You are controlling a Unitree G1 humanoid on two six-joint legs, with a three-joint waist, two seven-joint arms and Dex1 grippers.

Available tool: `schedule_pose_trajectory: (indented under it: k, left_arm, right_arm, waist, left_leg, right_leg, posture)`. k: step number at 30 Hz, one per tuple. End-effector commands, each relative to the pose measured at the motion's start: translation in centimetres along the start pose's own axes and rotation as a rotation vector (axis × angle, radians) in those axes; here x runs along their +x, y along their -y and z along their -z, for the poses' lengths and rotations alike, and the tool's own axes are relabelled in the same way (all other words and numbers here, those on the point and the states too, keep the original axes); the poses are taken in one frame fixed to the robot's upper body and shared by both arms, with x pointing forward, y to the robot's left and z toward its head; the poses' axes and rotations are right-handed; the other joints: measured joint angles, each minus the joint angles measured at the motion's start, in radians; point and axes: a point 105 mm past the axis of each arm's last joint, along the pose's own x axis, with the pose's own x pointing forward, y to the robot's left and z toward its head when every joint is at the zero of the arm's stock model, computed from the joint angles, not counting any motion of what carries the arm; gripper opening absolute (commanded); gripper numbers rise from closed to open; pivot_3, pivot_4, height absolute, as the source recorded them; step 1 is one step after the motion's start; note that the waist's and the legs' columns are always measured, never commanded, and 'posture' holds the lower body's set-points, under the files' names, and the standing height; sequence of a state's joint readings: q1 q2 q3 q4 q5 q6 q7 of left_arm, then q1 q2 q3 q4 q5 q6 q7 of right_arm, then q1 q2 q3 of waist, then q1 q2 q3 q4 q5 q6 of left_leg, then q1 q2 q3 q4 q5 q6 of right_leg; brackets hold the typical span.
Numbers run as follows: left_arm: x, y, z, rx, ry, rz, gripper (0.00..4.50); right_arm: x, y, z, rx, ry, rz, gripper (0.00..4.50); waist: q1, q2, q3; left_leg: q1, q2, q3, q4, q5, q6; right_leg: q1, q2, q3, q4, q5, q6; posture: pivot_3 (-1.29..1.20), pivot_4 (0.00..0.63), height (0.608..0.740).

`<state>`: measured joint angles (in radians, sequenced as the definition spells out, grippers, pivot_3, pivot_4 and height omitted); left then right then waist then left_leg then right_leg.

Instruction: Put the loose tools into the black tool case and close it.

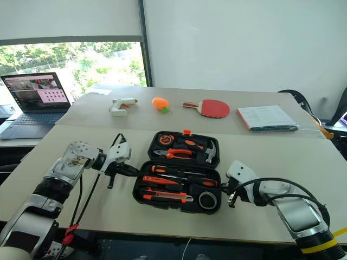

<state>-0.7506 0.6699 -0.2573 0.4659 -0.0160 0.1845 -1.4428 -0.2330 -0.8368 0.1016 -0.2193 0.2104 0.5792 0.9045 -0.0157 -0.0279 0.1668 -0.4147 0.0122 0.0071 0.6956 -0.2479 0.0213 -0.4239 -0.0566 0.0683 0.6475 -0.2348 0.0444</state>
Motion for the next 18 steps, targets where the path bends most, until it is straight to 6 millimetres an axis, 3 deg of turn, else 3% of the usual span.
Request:
schedule_pose_trajectory:
  k: [1, 12, 18]
  left_arm:
    - [0.3, 2.0, -1.1, 0.032, 0.042, 0.101, 0.02]
    - [0.5, 6.1, -0.7, -0.008, 0.059, 0.174, 0.02]
    - [0.2, 5.4, 0.0, -0.036, 0.042, 0.1, 0.02]
  right_arm:
    - [-0.4, -1.3, -2.4, -0.067, 0.095, -0.078, 0.0]
    - [-2.0, -5.0, -2.3, -0.099, 0.108, -0.216, 0.0]
    - [-2.2, -4.4, -1.7, -0.092, 0.078, -0.16, 0.0]
  waist:
    - [0.0, 0.0, 0.0]
    - [0.0, 0.0, 0.0]
    - [0.001, 0.0, 0.0]
  left_leg:
    - [0.0, 0.0, 0.0, 0.0, 0.0, 0.0]
    - [0.0, 0.001, -0.004, -0.001, 0.0, 0.0]
    - [0.002, 0.001, -0.003, 0.0, 0.0, 0.0]
  right_leg:
    - [0.0, 0.0, 0.0, 0.0, 0.0, 0.0]
    - [0.0, 0.0, 0.0, 0.0, 0.0, 0.0]
    - [0.001, 0.0, 0.001, 0.0, 0.0, 0.0]
  posture:
    - [0.0, 0.15, 0.74]
    - [0.0, 0.15, 0.74]
    - [0.0, 0.15, 0.74]
